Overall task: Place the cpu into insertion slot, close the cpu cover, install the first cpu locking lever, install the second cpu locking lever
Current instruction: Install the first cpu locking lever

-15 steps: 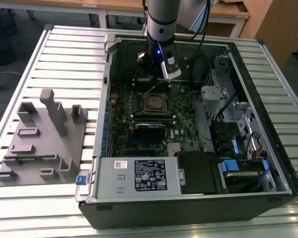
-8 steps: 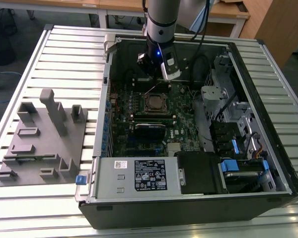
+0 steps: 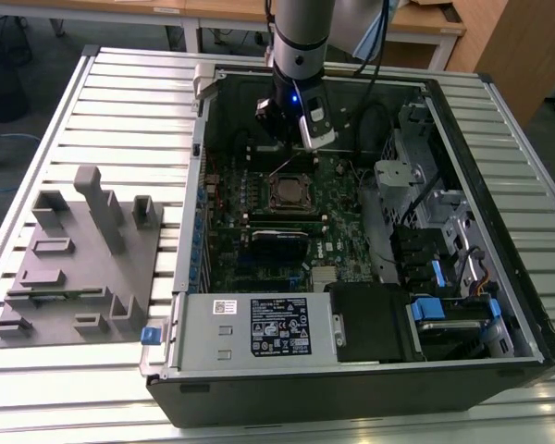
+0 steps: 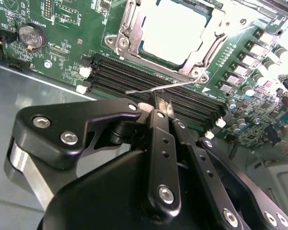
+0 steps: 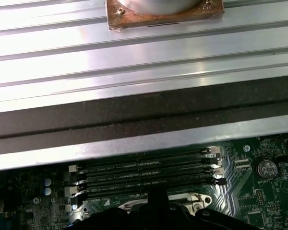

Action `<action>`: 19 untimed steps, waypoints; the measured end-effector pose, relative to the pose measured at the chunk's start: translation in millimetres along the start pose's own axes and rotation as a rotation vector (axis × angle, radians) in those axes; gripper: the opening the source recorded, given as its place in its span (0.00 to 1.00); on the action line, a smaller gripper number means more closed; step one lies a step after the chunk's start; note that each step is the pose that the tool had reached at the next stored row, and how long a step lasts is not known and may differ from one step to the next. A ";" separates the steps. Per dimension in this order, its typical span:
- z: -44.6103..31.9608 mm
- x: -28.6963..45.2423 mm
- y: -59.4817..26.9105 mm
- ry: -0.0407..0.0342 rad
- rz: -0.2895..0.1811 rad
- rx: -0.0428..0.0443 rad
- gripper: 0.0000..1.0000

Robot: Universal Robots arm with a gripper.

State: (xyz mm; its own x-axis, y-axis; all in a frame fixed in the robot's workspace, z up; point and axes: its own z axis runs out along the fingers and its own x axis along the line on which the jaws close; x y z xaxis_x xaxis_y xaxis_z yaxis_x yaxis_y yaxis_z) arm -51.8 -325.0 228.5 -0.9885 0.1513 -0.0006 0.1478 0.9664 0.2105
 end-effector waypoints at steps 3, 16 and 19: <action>1.8 0.0 -0.3 0.0000 0.000 0.0002 0.10; 5.7 -1.6 -0.5 0.0000 0.000 0.0001 0.10; 9.2 -2.0 -1.2 0.0000 0.000 0.0000 0.10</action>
State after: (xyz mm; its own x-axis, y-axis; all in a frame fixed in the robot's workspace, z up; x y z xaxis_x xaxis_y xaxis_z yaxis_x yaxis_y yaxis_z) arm -49.7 -324.6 219.2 -0.9885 0.1513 -0.0005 0.1478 0.9664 0.2105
